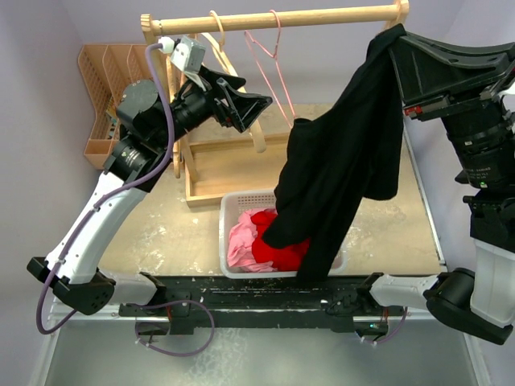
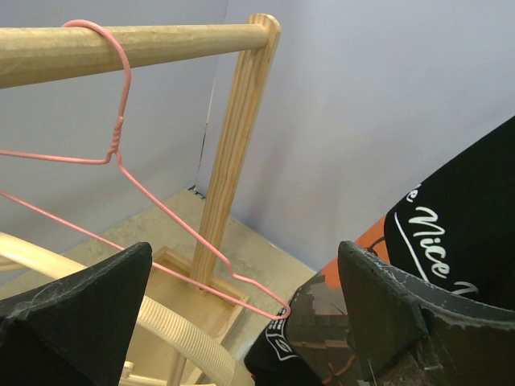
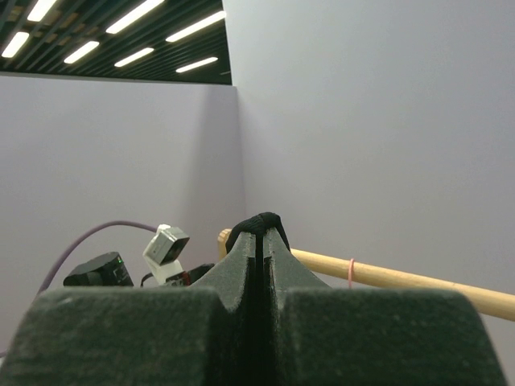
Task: Remove the t-shirt from the hanger
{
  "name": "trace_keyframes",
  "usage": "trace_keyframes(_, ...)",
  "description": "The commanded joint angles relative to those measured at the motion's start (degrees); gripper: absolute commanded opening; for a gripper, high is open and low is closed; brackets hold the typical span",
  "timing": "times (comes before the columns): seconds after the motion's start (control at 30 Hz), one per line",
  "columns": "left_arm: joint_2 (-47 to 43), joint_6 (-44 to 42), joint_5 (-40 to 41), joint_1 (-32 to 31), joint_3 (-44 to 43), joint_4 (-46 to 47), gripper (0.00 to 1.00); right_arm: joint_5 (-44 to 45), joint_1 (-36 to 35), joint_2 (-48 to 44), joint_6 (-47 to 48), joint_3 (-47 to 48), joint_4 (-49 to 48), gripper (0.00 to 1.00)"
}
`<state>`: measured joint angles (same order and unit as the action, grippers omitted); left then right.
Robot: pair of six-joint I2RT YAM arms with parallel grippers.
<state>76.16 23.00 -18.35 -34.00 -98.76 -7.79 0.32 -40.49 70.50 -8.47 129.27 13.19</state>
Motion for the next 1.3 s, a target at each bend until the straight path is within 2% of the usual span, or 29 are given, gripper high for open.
trace_keyframes(0.0, -1.3, 0.1, 0.3, 0.1, 0.4, 2.8, 0.99, -3.2, -0.3, 0.4, -2.9, 0.2, -5.5, 0.0)
trace_keyframes(0.17, -1.9, 0.1, 0.6, 0.1, 1.5, 2.9, 0.99, -6.2, -0.2, 0.7, -5.2, -3.6, -6.1, 0.0)
trace_keyframes(0.47, -4.9, -0.4, 1.5, 0.1, 4.8, 2.1, 0.99, -12.2, -0.3, -2.8, -7.3, -17.7, -8.3, 0.0)
trace_keyframes(0.73, -9.5, -1.4, 2.3, 0.1, 7.2, 1.6, 0.99, -24.7, -0.2, 1.7, -9.7, -17.1, -8.0, 0.0)
trace_keyframes(0.93, -12.1, -3.5, 5.5, 0.1, 8.8, 0.0, 0.99, -30.0, -0.2, 1.3, -10.1, -22.5, -8.8, 0.0)
trace_keyframes(1.1, -12.3, -4.5, 4.5, 0.1, 9.1, -2.1, 0.99, -28.9, -0.2, -6.1, -7.3, -34.3, -5.1, 0.0)
trace_keyframes(1.27, -11.2, -5.5, -2.8, 0.0, 8.9, -3.5, 0.99, -23.0, -0.2, -18.3, -8.4, -51.8, -0.8, 0.0)
